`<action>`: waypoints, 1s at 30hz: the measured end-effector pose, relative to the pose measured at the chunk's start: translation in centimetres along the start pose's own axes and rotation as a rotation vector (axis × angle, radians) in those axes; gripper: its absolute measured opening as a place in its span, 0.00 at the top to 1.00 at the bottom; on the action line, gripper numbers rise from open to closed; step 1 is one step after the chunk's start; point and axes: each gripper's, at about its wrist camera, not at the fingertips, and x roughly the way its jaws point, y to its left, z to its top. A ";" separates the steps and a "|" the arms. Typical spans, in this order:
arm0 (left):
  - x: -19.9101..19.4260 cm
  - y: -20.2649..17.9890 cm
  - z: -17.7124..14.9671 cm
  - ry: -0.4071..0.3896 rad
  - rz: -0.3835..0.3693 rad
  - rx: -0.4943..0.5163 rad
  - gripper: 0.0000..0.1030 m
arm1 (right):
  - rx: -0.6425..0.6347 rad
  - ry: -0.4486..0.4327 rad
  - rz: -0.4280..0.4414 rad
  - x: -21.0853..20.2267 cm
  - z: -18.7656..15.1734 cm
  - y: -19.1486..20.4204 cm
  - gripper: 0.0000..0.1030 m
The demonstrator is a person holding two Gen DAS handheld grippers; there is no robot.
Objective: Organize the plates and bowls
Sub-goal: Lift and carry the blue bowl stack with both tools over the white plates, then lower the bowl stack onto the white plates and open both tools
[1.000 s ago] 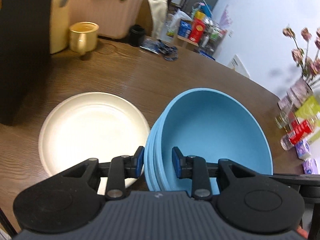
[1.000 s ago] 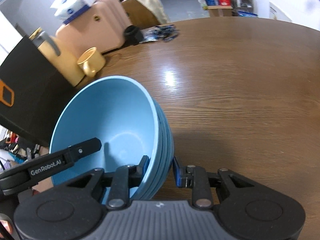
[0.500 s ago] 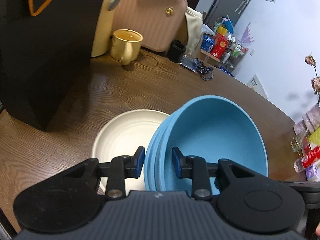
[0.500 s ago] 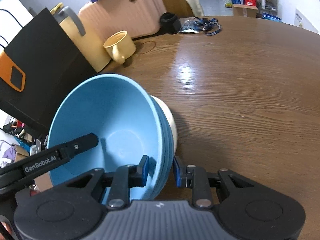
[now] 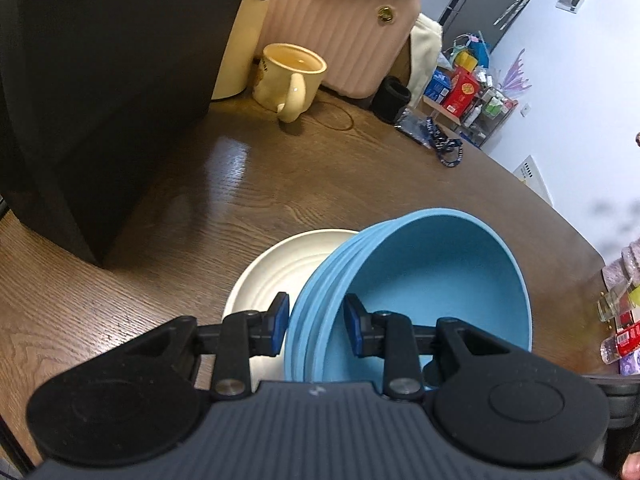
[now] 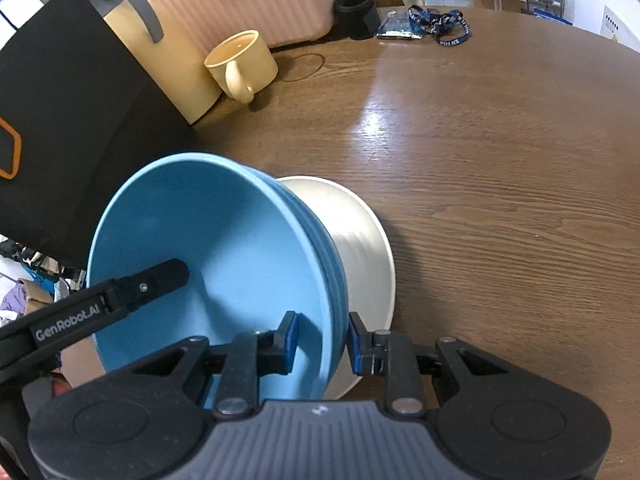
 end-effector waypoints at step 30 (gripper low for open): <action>2.0 1.7 1.0 0.039 -0.014 -0.020 0.70 | -0.011 -0.006 -0.001 1.7 2.3 0.4 0.77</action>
